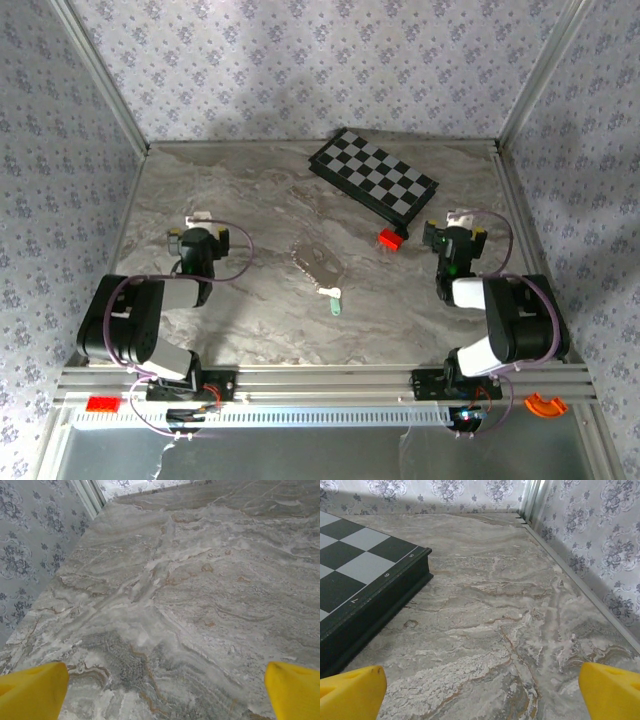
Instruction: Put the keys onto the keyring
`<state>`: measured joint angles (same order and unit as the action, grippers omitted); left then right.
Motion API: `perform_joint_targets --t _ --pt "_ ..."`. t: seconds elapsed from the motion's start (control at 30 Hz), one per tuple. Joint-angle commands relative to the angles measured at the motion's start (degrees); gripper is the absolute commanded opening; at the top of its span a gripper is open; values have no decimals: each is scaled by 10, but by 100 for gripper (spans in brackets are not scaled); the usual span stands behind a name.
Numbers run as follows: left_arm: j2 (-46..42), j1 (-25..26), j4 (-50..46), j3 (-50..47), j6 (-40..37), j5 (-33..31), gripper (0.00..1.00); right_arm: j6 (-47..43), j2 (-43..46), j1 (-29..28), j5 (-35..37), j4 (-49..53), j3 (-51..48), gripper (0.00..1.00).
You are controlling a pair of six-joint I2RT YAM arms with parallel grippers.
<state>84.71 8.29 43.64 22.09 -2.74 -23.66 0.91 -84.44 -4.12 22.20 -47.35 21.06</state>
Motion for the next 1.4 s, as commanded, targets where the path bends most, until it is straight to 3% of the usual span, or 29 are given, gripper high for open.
perform_joint_targets --t 0.0,0.1,0.17,0.27,0.3,0.33,0.37,0.43,0.5,0.53,1.37 --pt "3 -21 30 10 19 29 100 -5 -10 11 -35 31 20 100" --pt "4 -24 19 16 22 36 100 0 -16 29 -90 20 15 100" --pt "6 -30 14 19 25 47 100 -4 -31 34 -72 -35 -1 100" --pt "16 -61 29 10 52 87 100 -3 -29 34 -69 -22 2 100" --pt "47 -66 106 -6 52 82 100 -4 -32 34 -67 -32 0 100" --pt "45 -61 101 -7 53 76 100 -4 -34 34 -63 -36 -2 100" --pt "27 -61 37 6 59 78 100 -4 -34 33 -62 -37 -3 100" --pt "46 -61 99 -7 50 78 100 -4 -34 33 -62 -39 -3 100" --pt "32 -62 50 3 54 82 100 -4 -34 33 -61 -39 -4 100" --pt "40 -62 80 -2 51 82 100 -4 -35 32 -60 -40 -4 100" --pt "34 -61 61 2 54 82 100 -6 -36 32 -66 -47 -7 100"
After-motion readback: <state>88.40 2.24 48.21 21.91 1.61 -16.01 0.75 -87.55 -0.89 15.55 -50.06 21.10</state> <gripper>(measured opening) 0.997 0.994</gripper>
